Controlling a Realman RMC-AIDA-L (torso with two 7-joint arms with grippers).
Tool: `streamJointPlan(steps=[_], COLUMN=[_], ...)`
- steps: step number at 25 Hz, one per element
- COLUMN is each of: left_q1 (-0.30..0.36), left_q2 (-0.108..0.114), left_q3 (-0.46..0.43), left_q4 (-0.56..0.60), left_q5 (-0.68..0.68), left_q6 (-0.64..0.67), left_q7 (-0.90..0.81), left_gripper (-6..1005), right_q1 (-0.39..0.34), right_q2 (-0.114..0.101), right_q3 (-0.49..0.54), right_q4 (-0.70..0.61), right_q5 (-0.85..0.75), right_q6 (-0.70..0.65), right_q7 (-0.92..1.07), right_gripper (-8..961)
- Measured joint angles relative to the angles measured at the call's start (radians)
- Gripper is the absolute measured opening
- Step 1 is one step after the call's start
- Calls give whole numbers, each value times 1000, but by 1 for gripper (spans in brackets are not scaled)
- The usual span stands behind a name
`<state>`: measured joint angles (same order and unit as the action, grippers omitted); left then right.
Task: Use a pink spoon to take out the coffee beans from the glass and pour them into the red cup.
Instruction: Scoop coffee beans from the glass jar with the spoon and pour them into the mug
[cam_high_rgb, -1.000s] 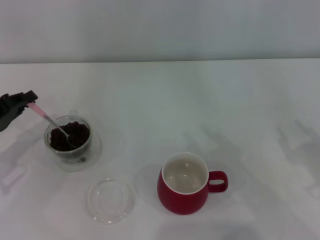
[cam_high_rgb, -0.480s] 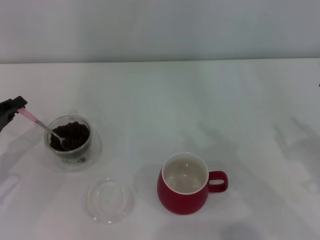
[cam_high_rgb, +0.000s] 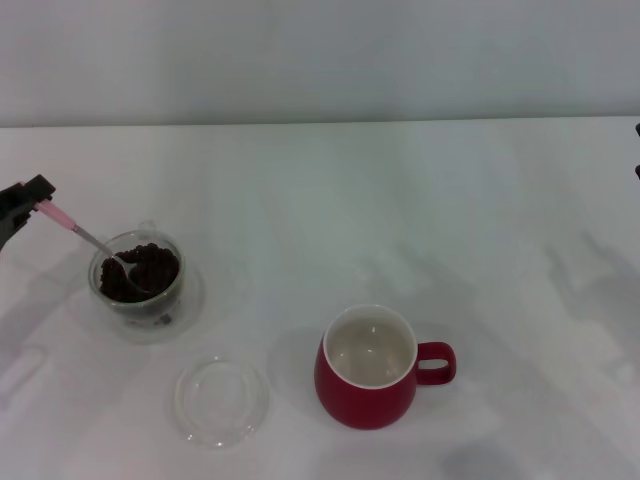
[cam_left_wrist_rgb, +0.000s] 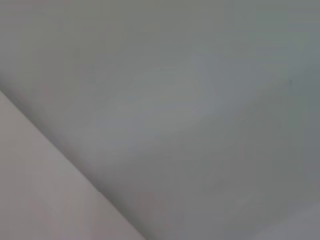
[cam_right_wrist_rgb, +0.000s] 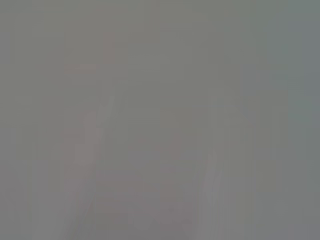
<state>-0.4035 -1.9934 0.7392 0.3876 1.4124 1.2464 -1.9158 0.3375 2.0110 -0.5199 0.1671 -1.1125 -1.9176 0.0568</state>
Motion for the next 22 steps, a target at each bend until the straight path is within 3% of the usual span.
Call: streamJointPlan(steps=[22], left_q1=[-16], left_q2=[9], left_q3=[8], left_q4=[-3], left_q5=[-7], left_q6=[56], left_q7=[-2], left_gripper=[130], right_q1=[10], right_q2=[2], right_q3=[0], right_q4=[3], right_q5=[-2], right_q6=[2], right_q7=[0], right_gripper=[528])
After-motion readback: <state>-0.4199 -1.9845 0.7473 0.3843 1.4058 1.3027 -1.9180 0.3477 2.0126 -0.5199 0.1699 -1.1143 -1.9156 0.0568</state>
